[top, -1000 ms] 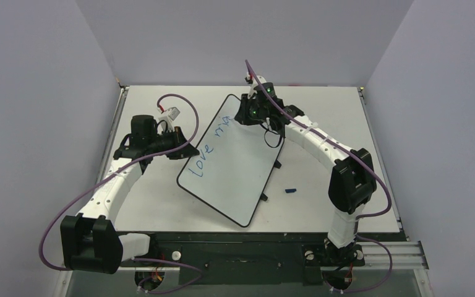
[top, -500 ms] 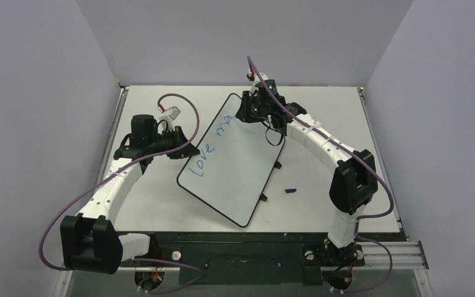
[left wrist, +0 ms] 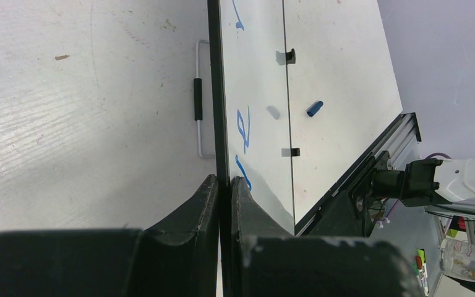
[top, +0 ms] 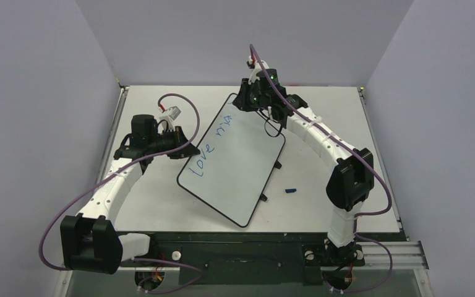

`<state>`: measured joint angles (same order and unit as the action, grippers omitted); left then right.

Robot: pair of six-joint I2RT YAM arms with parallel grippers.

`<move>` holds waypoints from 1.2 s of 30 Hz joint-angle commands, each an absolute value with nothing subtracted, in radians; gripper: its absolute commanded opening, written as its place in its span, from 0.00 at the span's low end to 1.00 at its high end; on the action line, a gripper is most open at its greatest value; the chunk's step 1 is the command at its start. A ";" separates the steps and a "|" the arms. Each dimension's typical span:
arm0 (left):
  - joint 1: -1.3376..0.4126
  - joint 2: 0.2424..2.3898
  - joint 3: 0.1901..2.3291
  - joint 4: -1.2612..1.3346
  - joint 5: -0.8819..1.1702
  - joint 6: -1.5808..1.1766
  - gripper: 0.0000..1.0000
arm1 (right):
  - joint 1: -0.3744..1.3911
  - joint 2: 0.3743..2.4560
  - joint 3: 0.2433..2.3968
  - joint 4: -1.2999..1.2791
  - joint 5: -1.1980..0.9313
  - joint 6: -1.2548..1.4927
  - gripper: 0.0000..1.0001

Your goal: Write a sentence on the whiteboard

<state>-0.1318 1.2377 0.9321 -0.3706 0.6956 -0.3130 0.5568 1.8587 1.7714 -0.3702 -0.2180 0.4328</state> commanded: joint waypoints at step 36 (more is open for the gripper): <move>-0.156 1.211 0.975 -0.342 0.704 -0.235 0.00 | 0.558 1.798 1.595 -0.360 -0.231 0.417 0.00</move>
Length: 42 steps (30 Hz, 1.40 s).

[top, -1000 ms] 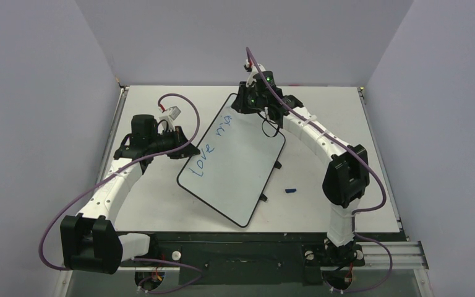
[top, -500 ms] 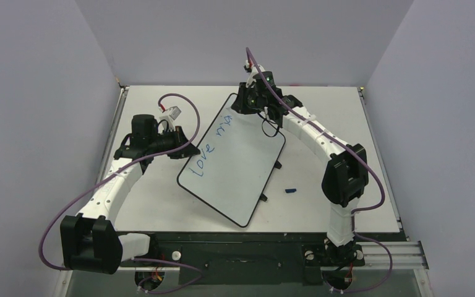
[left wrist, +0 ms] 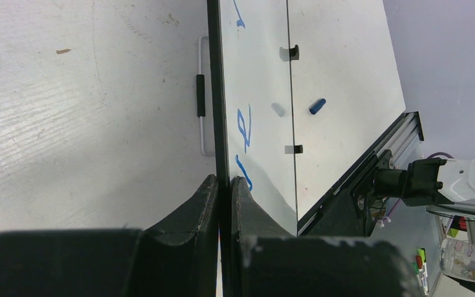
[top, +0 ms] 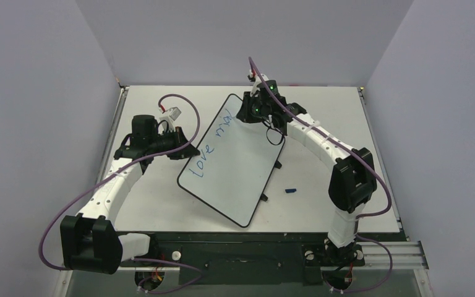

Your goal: Write a sentence on the whiteboard

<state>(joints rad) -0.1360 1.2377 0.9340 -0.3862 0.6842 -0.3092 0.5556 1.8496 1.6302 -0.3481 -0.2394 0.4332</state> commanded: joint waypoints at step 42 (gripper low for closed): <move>-0.160 1.216 0.978 -0.350 0.700 -0.227 0.00 | 0.524 1.931 1.837 -0.369 -0.231 0.474 0.00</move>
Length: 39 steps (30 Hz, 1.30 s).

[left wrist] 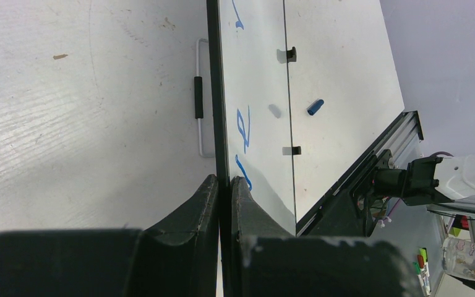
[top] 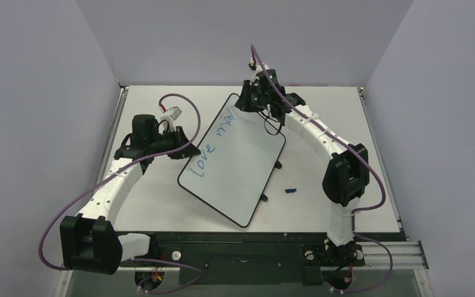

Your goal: Write a sentence on the whiteboard

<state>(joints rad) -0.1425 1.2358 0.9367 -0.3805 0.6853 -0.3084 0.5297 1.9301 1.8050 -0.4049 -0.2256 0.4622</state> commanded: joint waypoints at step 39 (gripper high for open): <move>-0.163 1.208 0.976 -0.351 0.694 -0.224 0.00 | 0.581 1.839 1.642 -0.371 -0.220 0.437 0.00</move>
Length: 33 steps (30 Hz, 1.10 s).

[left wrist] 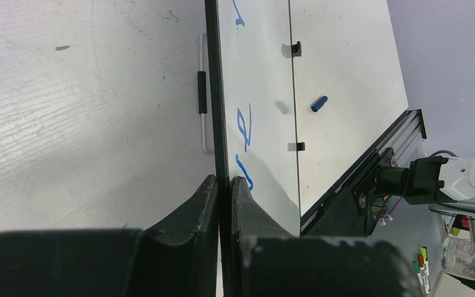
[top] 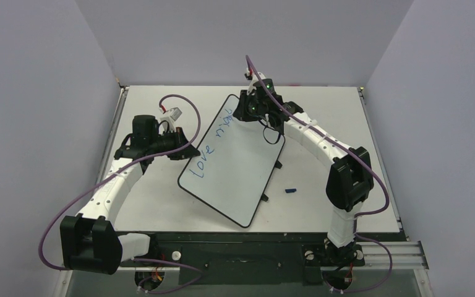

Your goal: Write a sentence on the whiteboard

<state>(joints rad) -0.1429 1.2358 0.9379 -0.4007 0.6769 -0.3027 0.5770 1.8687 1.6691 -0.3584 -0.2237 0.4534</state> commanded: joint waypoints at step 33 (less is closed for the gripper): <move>-0.169 1.205 0.975 -0.353 0.687 -0.221 0.00 | 0.510 1.751 1.614 -0.372 -0.196 0.423 0.00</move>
<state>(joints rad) -0.1516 1.2289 0.9379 -0.3943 0.6701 -0.3027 0.5232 1.8271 1.6024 -0.3714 -0.2081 0.4309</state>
